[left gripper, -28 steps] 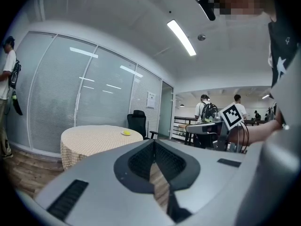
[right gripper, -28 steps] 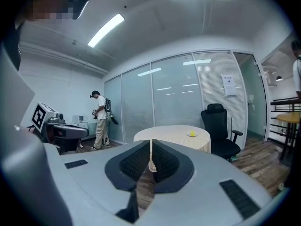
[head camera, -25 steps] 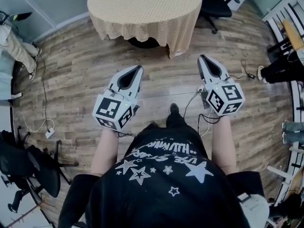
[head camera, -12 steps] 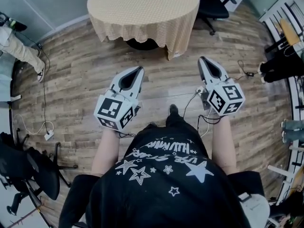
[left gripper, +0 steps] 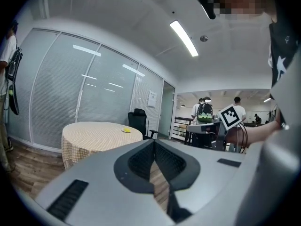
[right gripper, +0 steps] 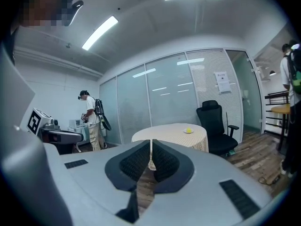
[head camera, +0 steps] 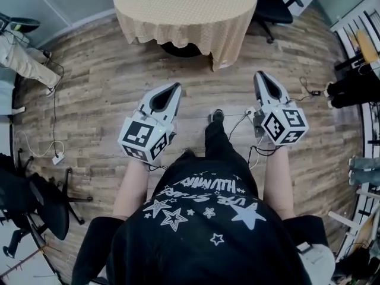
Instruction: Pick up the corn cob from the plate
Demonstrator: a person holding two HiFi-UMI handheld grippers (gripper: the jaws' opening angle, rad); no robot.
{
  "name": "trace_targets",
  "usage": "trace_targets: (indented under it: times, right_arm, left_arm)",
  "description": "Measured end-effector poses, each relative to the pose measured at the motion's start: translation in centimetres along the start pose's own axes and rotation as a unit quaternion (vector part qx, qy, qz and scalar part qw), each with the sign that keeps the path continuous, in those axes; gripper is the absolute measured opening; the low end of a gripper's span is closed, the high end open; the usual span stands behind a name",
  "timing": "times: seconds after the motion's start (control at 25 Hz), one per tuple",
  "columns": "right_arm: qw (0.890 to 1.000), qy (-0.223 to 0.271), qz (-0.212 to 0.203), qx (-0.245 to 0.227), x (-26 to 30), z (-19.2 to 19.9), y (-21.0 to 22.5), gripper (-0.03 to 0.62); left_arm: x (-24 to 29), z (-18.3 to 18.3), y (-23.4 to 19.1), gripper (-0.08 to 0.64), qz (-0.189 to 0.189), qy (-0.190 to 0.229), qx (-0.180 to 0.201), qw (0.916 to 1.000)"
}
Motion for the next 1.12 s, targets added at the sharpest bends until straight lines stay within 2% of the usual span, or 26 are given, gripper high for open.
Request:
trace_targets:
  times: [0.2,0.44,0.84,1.12]
  right_arm:
    - [1.000,0.004,-0.008,0.013,1.7,0.8,0.8,0.031]
    - [1.000,0.006,-0.013,0.027,3.7,1.9,3.8,0.031]
    - [0.999,0.013,-0.014,0.045,8.7,2.2,13.1,0.029]
    - [0.998,0.018,-0.012,0.052,14.4,1.6,19.8,0.025]
  left_arm:
    - [0.9,0.3,-0.8,0.006,-0.015,-0.010,-0.003,0.9998]
    - [4.9,0.3,-1.2,0.006,-0.015,-0.022,0.003,0.9996]
    - [15.5,-1.1,-2.0,0.006,-0.008,-0.034,0.010,0.9993]
    - [22.4,-3.0,-3.9,0.006,-0.025,-0.031,0.013,0.9991]
Point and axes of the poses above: the fingertips, and each gripper's own axes: x forward along the fingers, y to its right, z out of its underside, the point moved 2 cm from there along -x, backward along the fingers, and after that the axes turned 11 degrees about -x, right-handed, at the moved point
